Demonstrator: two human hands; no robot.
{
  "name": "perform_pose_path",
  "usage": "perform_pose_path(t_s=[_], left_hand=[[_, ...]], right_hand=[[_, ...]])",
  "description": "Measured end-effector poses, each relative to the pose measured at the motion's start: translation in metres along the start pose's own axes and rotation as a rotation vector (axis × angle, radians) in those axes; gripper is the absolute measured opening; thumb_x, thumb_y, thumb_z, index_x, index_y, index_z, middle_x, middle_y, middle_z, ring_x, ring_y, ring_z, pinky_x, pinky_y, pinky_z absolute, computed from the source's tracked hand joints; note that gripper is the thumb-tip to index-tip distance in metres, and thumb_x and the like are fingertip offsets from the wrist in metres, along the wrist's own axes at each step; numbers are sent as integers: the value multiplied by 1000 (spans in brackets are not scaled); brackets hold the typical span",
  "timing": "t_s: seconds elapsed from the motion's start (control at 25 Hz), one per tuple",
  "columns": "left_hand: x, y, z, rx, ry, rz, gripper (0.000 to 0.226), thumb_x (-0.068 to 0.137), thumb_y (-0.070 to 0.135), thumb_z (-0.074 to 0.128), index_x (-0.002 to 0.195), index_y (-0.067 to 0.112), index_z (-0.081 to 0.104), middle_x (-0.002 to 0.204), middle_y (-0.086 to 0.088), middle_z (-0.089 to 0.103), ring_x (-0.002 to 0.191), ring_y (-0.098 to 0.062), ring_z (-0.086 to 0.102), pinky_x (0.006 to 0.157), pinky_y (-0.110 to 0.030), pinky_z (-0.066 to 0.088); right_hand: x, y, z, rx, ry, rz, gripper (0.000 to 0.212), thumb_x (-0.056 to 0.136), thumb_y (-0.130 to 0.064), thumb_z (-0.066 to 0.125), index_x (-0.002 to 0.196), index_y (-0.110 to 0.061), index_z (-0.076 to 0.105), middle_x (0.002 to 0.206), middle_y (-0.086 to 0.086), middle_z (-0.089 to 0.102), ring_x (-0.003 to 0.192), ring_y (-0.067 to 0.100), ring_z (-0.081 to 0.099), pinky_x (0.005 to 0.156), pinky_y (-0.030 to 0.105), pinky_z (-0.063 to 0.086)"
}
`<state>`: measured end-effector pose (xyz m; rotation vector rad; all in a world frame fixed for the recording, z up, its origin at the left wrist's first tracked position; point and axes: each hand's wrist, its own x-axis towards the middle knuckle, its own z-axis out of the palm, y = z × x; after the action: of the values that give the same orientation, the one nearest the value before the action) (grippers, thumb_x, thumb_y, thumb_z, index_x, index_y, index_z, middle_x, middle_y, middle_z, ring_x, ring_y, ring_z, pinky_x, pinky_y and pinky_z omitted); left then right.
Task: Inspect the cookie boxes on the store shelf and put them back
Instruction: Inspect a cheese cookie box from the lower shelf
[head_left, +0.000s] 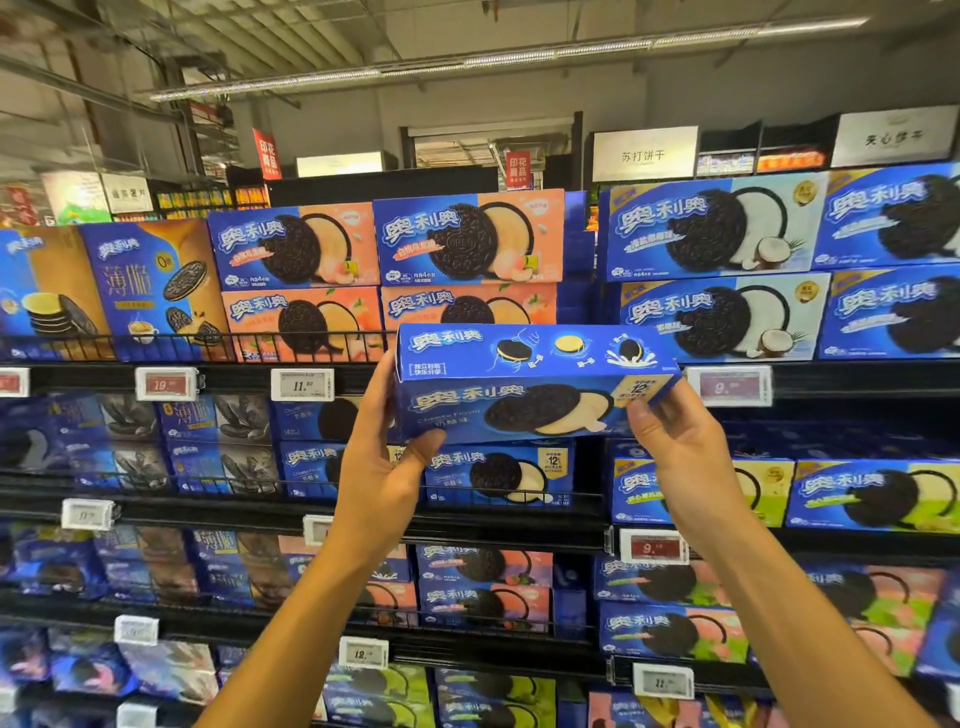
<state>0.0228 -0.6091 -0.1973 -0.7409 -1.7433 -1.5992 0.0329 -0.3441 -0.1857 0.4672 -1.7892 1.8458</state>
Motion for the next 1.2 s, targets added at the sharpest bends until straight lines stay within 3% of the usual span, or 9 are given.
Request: perform_pose_path(t_s=[0.2,0.28,0.44,0.6,0.76,0.88,0.96,1.08,1.2], left_hand=[[9,7,-3,-126,-79,-129,71,84,30,75,140,56,41,140,16,55,132,-14,53,99,-26,51],[12,5,-5,-199,-73,-217,73,79,32,80,140,50,43,137,11,61,127,-17,58,92,-25,54],[2,2,0,-272,-42,-365,76,67,31,81,136,39,51,132,0,66,119,-22,64,86,-26,57],[-11,-3,1,-255,-46,-440,82,67,35,81,142,31,48,132,-2,66,120,-24,64,94,-35,53],[-39,-22,-1,-204,-33,-555,75,75,27,83,142,32,48,122,2,72,110,-21,69,83,-26,57],[-55,-43,-1,-117,11,-637,55,90,12,66,134,40,48,133,-3,64,117,-23,64,89,-30,54],[-52,-49,-1,-82,9,-635,49,94,12,62,128,45,48,132,-2,64,115,-21,65,86,-27,56],[-36,-56,-4,-61,32,-606,41,95,13,62,123,41,53,116,4,71,98,-10,71,75,-17,57],[-19,-66,-3,-33,9,-609,34,96,11,61,113,40,55,117,6,66,103,-16,69,82,-22,54]], right_hand=[[3,-11,-14,28,-19,17,43,92,-33,59,134,-28,58,114,-23,72,103,-3,68,78,10,52],[4,-17,-21,31,-47,53,47,83,-41,64,130,-35,62,114,-19,73,99,0,70,72,11,53],[2,-17,-30,50,-57,111,31,86,-32,69,117,-36,68,106,-4,76,86,12,75,63,21,57],[-5,-4,-31,54,-24,156,35,79,-41,71,113,-33,69,102,-3,77,86,16,76,68,27,62],[-20,32,-25,-17,9,247,41,69,-50,73,105,-33,65,98,-8,71,77,-3,71,59,18,55],[-30,66,-12,-139,16,329,42,68,-57,69,101,-32,60,105,-11,65,83,-13,63,68,19,48],[-28,84,-6,-181,18,343,40,74,-58,68,103,-31,60,110,-10,65,95,-7,62,77,23,50],[-16,103,4,-162,56,413,29,89,-45,69,111,-29,60,117,-6,66,108,13,64,91,43,55],[-4,113,14,-174,94,432,25,93,-43,65,113,-29,60,117,-10,66,104,8,63,88,39,53]])
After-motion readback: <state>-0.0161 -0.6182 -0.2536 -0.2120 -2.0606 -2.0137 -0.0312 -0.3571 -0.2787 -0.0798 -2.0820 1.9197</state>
